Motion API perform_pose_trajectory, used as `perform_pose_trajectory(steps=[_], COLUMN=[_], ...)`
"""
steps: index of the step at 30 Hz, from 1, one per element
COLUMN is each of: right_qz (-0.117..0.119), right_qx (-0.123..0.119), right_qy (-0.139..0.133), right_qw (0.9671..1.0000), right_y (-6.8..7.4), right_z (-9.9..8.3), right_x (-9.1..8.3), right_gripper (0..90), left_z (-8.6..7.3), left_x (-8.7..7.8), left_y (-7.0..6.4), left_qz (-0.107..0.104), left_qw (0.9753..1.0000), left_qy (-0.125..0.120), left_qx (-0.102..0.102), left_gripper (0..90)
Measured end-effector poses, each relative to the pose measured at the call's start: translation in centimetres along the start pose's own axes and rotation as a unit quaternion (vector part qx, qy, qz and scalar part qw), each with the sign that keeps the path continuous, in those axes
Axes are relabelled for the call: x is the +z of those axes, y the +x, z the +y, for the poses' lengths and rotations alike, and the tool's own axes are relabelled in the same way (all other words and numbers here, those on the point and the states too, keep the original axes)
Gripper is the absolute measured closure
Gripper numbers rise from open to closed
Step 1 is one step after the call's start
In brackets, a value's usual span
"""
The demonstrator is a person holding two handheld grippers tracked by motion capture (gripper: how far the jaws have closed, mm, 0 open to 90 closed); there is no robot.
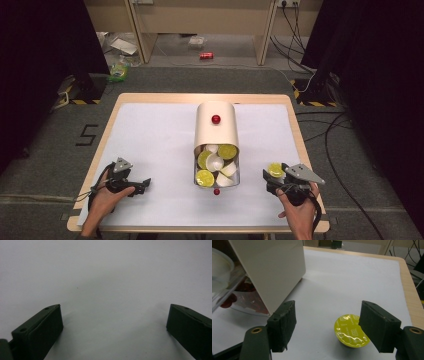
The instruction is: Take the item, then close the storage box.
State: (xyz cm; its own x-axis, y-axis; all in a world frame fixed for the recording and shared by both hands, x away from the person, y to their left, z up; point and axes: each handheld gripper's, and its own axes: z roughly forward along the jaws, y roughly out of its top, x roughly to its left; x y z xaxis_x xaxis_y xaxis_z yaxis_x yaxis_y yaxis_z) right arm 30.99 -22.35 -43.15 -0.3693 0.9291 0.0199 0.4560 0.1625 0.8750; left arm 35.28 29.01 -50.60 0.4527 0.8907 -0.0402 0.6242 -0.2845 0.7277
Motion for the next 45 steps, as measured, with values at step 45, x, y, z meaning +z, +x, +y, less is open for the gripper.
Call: perform_pose_trajectory(steps=[45], right_qz=[0.056], right_qx=[-0.041], right_qy=[-0.014], right_qw=[0.9975], right_y=[3.8], right_z=[-1.1], right_x=[-2.9], right_gripper=[31.6], left_z=[0.0], left_x=[0.0], left_y=[0.0], left_qz=[0.000], left_qw=[1.0000], left_qy=[0.000], left_qx=[-0.001], left_gripper=[0.0])
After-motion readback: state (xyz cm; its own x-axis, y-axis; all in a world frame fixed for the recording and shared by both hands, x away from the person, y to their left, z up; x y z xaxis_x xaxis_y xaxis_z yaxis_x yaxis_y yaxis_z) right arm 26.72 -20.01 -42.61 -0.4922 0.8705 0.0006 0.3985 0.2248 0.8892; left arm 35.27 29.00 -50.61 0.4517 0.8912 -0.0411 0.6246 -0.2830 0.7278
